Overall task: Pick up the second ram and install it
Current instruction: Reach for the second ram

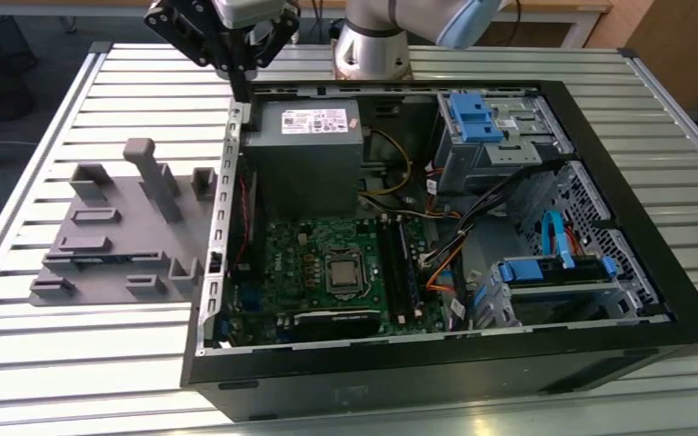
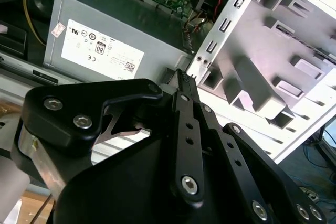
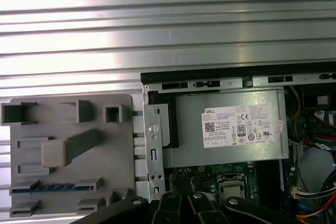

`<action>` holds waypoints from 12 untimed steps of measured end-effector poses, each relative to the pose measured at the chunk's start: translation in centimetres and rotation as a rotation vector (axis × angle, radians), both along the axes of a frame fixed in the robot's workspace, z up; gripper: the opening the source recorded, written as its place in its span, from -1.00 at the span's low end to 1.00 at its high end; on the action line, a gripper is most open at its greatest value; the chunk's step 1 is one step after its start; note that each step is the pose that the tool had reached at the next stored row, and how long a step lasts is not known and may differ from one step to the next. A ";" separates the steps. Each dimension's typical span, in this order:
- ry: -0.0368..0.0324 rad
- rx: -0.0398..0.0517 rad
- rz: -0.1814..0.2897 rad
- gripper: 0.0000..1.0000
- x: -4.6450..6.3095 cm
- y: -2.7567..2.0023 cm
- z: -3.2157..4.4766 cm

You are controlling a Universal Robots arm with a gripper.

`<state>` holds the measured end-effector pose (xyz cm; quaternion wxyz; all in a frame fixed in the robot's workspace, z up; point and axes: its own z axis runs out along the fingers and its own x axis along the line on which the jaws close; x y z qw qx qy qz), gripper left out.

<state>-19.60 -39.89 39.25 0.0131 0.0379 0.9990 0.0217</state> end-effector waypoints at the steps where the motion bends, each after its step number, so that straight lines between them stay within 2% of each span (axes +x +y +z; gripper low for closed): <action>1: 0.0000 0.0000 0.000 -0.79 -0.1 0.00 0.00; 12: 0.0000 0.0000 0.000 -0.79 -1.8 0.00 -0.01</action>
